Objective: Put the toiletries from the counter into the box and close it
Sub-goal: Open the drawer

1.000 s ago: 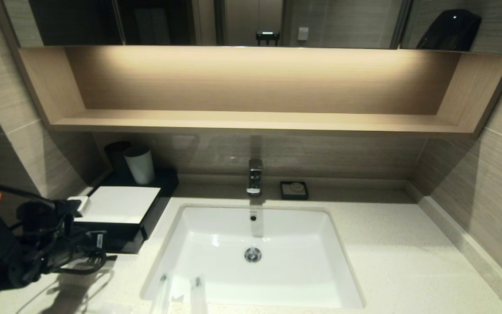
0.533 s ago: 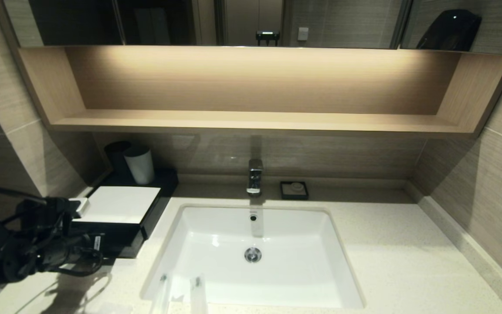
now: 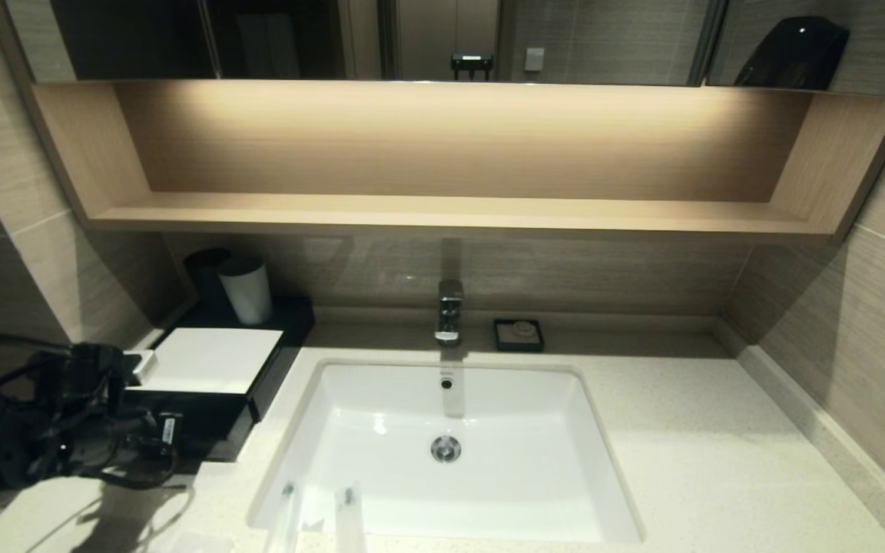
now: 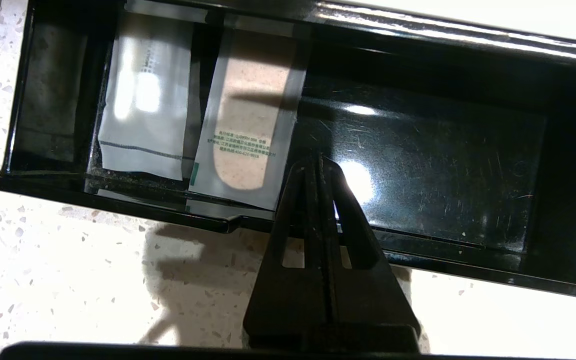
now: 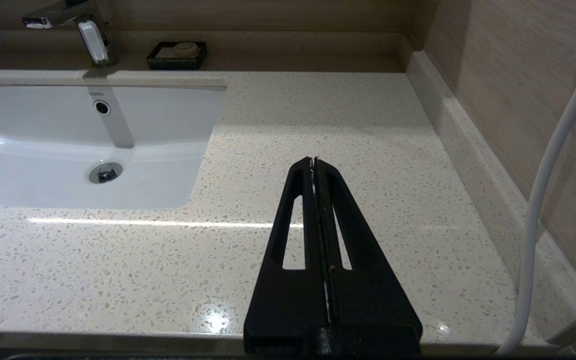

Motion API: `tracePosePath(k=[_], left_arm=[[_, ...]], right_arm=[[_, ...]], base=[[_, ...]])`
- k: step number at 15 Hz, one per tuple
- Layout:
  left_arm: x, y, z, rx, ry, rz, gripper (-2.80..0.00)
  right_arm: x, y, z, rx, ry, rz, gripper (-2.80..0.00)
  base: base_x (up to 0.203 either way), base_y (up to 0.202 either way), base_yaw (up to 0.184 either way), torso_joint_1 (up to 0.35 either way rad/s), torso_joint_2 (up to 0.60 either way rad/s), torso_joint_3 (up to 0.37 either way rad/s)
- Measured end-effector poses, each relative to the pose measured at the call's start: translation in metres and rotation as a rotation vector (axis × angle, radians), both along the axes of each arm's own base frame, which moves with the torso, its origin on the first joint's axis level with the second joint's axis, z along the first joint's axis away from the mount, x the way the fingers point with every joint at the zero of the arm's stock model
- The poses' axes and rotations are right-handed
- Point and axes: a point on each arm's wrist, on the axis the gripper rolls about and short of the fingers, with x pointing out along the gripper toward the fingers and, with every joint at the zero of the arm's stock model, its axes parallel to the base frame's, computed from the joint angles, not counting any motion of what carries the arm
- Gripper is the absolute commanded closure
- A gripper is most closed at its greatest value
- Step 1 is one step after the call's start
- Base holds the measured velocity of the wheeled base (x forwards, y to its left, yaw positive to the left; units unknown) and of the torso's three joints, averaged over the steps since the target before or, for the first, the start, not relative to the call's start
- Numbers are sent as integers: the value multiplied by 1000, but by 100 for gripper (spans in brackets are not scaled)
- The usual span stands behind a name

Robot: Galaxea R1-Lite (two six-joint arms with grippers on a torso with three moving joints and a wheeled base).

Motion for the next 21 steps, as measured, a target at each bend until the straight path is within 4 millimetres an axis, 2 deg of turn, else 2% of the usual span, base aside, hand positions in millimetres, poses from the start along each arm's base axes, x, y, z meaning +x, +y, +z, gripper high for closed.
tracePosePath(k=[6, 21], left_arm=[[-6, -1, 10, -14, 74, 0, 0], [-20, -3, 15, 5, 171, -15, 0]], right_arm=[[0, 0, 0, 0, 0, 0, 0], [0, 0, 0, 0, 0, 0, 0]], base=[[0, 0, 0, 0, 0, 0], [0, 0, 0, 0, 0, 0]])
